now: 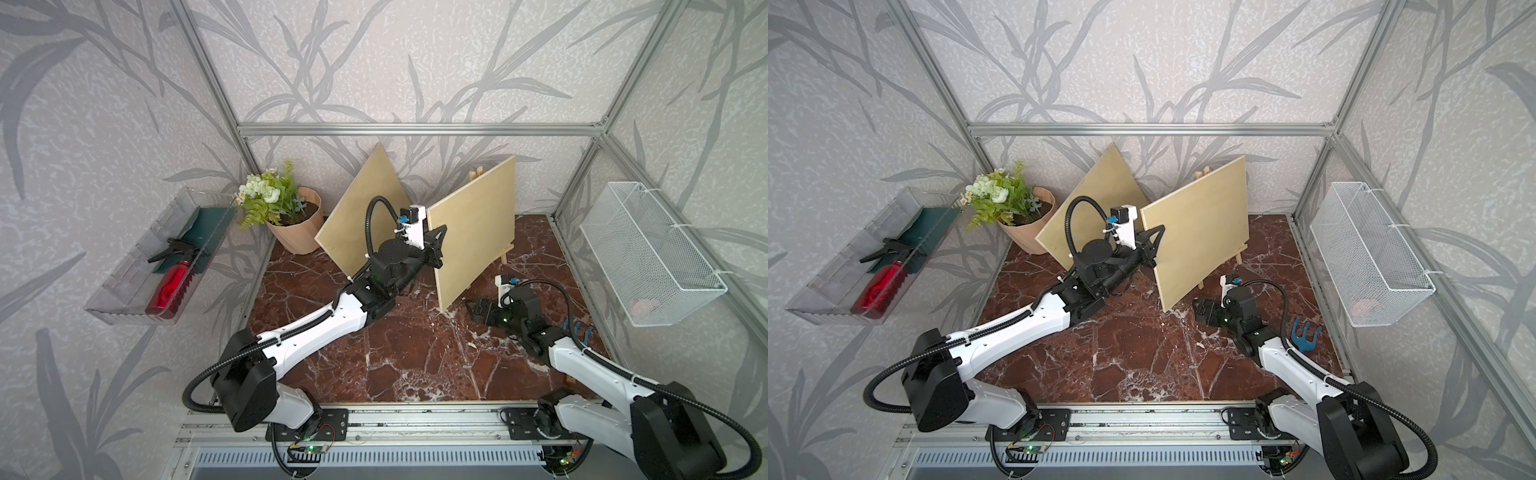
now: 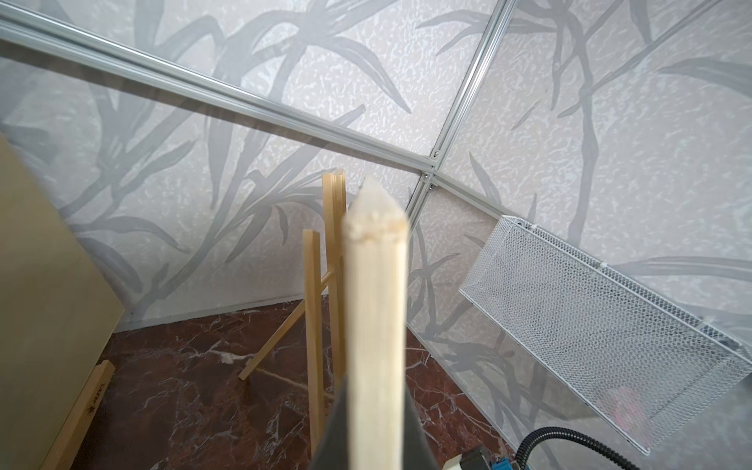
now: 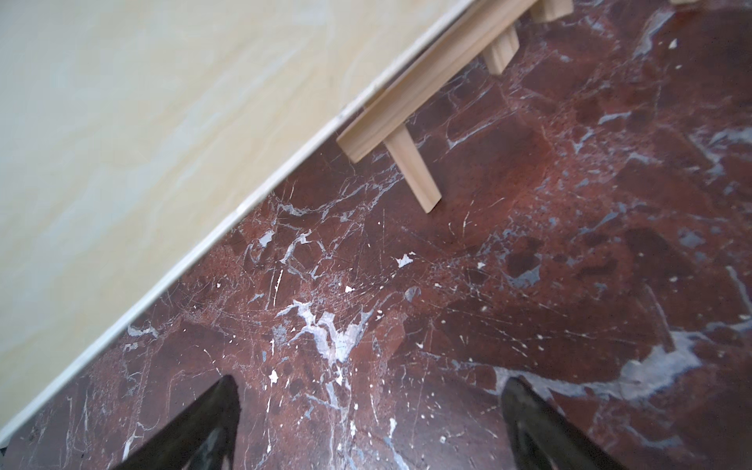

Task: Disassemble the easel
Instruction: Pick up the drawing board from the easel.

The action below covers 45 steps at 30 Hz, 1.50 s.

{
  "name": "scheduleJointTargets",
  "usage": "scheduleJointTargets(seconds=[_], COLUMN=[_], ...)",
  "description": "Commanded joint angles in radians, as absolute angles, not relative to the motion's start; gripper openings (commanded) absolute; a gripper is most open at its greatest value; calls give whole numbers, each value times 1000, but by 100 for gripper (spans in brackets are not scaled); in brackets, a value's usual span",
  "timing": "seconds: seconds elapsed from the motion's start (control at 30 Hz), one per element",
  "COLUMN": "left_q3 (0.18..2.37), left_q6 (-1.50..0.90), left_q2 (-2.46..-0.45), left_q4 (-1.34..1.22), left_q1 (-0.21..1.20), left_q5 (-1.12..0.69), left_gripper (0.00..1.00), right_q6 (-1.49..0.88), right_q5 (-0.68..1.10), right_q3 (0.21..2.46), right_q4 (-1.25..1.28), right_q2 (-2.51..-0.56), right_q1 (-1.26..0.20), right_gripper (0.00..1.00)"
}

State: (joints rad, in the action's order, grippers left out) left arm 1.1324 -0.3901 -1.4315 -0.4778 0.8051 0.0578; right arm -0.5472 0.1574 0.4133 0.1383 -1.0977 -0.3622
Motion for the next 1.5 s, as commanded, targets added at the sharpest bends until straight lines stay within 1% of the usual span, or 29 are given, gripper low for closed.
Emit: scheduleJointTargets(seconds=[0.0,0.23,0.5,0.7,1.03,1.47], left_q3=[1224,1240,1285,1358,1399,1445], left_q6=[-437,-432,-429,-450,-489,-523], left_q2=[-1331,-1303,-1317,-1354,-1336,-1249], left_q4=[-685,-670,-680,-665,-648,-583], left_q1=[816,817,816,817,818,818], left_q5=[23,42,61,46,32,25], left_gripper=[0,0,0,0,0,0], right_q6=[-529,-525,-513,-506,-505,-518], right_q5=[144,140,121,117,125,181], right_q3=[442,437,440,439,437,430], right_q4=[142,143,144,138,137,96], right_q2=[-1074,-1058,-1071,-1057,-1037,-879], right_q1=[-368,-368,-368,-368,-368,-368], right_gripper=[99,99,99,99,99,99])
